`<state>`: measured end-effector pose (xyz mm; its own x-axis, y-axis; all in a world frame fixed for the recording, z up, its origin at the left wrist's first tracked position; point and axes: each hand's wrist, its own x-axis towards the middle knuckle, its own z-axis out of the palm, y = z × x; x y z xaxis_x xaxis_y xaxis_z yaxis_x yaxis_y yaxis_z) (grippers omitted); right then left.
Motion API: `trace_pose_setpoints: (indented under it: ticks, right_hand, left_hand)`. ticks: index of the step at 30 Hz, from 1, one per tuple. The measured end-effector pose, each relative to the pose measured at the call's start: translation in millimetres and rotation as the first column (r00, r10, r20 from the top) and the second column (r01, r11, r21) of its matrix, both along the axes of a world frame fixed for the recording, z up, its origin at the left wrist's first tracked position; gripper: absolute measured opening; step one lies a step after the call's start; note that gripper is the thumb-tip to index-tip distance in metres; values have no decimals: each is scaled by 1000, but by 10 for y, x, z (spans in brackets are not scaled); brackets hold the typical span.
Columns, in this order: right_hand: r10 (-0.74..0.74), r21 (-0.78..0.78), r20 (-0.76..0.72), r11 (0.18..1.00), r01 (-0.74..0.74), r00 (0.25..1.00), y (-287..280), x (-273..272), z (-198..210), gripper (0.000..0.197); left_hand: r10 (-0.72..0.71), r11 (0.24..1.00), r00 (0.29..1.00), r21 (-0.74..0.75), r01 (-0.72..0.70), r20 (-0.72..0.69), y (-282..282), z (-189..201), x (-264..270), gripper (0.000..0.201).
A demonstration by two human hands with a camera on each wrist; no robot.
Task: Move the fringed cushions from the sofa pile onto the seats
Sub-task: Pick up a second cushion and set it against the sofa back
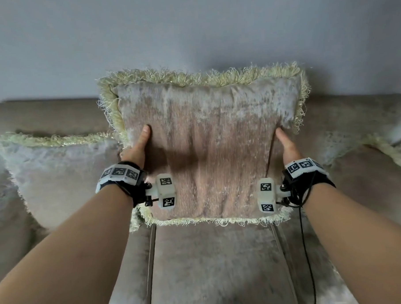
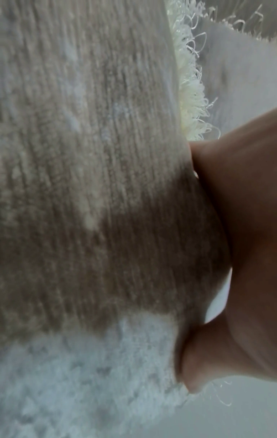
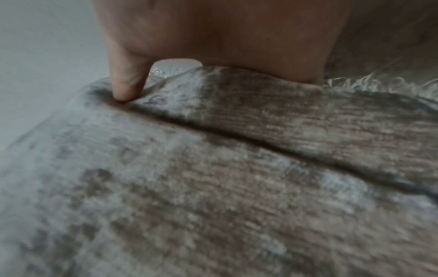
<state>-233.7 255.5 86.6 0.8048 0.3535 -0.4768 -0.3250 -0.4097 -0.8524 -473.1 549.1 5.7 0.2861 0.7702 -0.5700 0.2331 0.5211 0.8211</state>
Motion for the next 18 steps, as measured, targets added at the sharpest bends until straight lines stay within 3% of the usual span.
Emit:
trace_pose_setpoints:
  ticks: [3, 9, 13, 18]
  right_hand:
    - [-26, 25, 1, 999, 26, 1000, 57, 54, -325, 98]
    - [-56, 7, -75, 998, 57, 996, 205, 305, -1101, 98]
    - [-67, -34, -124, 997, 63, 990, 350, 514, -1602, 100]
    - [-76, -80, -199, 995, 61, 977, 512, 705, -2155, 100]
  left_hand:
    - [-22, 997, 999, -67, 25, 38, 12, -414, 96, 124]
    - [57, 997, 993, -50, -52, 105, -137, -982, 361, 138]
    - [117, 993, 991, -23, -115, 67, -253, -1158, 560, 149]
    - [146, 986, 989, -88, -145, 2, -112, -1732, 723, 169]
